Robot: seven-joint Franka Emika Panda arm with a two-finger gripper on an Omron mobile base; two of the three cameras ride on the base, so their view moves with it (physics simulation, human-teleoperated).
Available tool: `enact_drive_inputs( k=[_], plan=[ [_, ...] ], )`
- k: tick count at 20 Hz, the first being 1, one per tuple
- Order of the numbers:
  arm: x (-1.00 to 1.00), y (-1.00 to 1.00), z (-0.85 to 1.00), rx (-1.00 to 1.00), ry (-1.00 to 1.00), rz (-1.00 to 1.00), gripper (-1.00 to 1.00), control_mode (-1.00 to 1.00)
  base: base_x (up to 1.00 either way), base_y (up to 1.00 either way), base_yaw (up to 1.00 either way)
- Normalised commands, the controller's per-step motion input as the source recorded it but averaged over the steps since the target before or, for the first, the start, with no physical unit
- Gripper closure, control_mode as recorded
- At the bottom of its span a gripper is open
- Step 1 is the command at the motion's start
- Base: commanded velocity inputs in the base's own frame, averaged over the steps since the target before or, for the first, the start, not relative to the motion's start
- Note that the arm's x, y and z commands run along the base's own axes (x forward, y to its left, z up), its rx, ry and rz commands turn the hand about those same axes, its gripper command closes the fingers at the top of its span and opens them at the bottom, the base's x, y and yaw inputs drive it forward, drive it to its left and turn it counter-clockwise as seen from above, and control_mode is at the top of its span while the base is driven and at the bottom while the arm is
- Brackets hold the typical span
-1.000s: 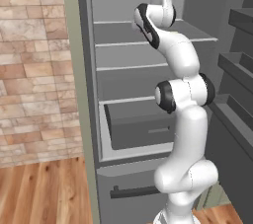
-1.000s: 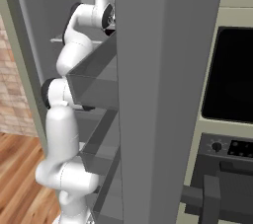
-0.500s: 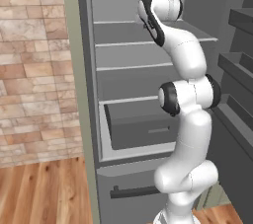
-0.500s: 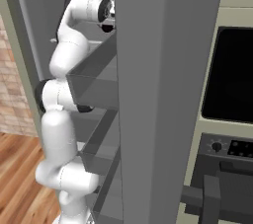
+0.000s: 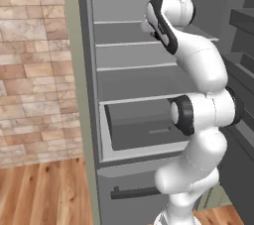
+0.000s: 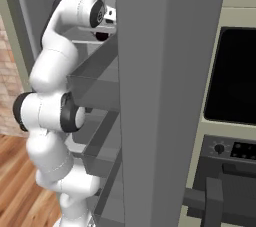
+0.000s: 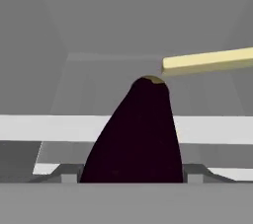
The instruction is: Pick eggplant from the fridge and place it on the plate on the counter.
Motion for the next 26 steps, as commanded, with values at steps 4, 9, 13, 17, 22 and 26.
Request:
enact_drive_inputs(
  k=[4,9,13,17,22,26],
  plan=[
    [-1.00,0.00,0.00,0.00,0.00,0.00,1.00,-1.00,0.00,0.00,0.00],
    [-1.00,0.00,0.00,0.00,0.03,0.00,1.00,-1.00,0.00,0.00,0.00],
    [-1.00,0.00,0.00,0.00,0.08,0.00,1.00,-1.00,0.00,0.00,0.00],
    [-1.00,-0.01,-0.06,0.00,0.14,-0.01,1.00,-1.00,0.00,0.00,0.00],
    [-1.00,-0.05,-0.07,0.00,0.18,-0.05,1.00,-1.00,0.00,0.00,0.00],
    [-1.00,0.00,-0.23,0.00,0.22,-0.07,1.00,-1.00,0.00,0.00,0.00]
  ],
)
